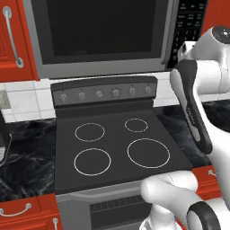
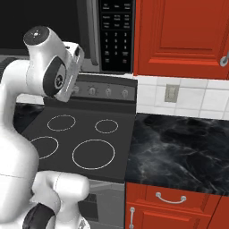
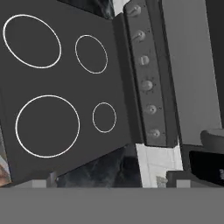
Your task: Pick the mushroom from the sink and place it in the bowl. Then pick the bowl and place it in the microwave. Then close the microwave door and press the start button.
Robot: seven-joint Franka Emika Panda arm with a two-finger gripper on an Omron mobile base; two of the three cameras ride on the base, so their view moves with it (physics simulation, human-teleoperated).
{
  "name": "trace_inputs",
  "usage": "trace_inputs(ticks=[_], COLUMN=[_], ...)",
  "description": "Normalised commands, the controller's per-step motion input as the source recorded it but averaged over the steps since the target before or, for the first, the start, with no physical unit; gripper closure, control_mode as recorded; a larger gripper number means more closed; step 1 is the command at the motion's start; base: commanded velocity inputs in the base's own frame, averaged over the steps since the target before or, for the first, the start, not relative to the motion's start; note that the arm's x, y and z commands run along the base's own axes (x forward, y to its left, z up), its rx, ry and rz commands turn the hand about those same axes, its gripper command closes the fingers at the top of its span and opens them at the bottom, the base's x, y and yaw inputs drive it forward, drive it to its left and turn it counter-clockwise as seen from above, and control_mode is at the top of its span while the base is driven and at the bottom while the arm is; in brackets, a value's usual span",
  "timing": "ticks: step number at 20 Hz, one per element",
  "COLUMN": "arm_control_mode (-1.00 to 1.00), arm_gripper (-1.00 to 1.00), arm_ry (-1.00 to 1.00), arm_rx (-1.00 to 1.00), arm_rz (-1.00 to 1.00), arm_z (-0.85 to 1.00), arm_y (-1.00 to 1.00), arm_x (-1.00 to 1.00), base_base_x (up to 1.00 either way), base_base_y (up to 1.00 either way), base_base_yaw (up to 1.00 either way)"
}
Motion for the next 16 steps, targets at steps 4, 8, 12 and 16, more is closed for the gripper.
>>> trace_inputs(ticks=[4, 8, 12, 16], arm_control_mode=[-1.00, -1.00, -1.00, -1.00], arm_gripper=[-1.00, -1.00, -1.00, -1.00], arm_ry=[-0.31, -0.39, -0.34, -0.28], arm_rx=[0.00, 0.01, 0.01, 0.00], arm_rz=[0.42, 0.37, 0.20, 0.02], arm_z=[-0.13, 0.33, 0.44, 0.27], arm_y=[-0.83, -0.72, -0.30, 0.06], arm_x=[-0.68, -0.09, 0.00, 0.00], base_base_x=[0.00, 0.00, 0.00, 0.00], base_base_y=[0.00, 0.00, 0.00, 0.00], base_base_yaw=[0.00, 0.00, 0.00, 0.00])
